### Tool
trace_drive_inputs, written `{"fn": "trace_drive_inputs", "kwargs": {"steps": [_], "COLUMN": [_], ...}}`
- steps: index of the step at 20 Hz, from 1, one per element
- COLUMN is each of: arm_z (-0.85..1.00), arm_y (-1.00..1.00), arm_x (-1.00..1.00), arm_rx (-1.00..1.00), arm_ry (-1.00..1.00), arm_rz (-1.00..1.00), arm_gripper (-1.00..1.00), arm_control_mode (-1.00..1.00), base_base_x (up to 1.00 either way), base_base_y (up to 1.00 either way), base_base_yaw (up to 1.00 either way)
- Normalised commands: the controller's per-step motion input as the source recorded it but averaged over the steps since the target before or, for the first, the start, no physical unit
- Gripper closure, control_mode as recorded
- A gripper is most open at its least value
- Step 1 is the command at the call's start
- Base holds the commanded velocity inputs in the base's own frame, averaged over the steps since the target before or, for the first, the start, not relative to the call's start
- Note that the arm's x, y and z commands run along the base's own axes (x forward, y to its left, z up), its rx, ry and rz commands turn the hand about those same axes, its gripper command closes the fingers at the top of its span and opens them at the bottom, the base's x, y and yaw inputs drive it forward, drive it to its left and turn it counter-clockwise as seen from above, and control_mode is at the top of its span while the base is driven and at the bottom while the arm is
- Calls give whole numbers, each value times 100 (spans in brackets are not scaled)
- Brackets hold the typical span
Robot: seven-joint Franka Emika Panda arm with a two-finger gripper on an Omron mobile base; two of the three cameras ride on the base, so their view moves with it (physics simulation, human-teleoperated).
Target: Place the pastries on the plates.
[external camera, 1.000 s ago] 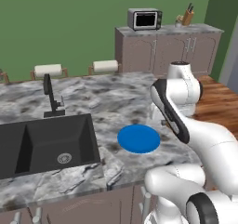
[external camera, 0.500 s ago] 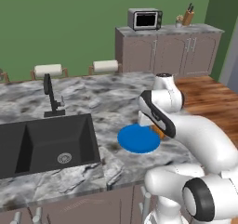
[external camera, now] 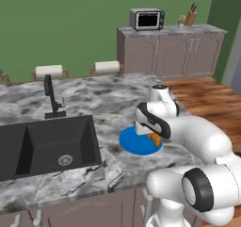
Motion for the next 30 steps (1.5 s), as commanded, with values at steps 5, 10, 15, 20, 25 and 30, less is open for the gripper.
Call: {"fn": "trace_drive_inputs", "kwargs": {"steps": [5, 10, 15, 20, 25, 30], "arm_z": [-6, -3, -19, -18, -10, 0], "arm_y": [12, 5, 7, 1, 0, 0], "arm_x": [17, 24, 11, 10, 0, 0], "arm_rx": [0, 0, 0, 0, 0, 0], "arm_ry": [0, 0, 0, 0, 0, 0], "arm_rz": [0, 0, 0, 0, 0, 0], "arm_gripper": [100, 100, 100, 100, -100, -100], "arm_control_mode": [-100, -100, -100, -100, -100, -100], "base_base_x": [0, 0, 0, 0, 0, 0], "base_base_y": [0, 0, 0, 0, 0, 0], "base_base_yaw": [0, 0, 0, 0, 0, 0]}}
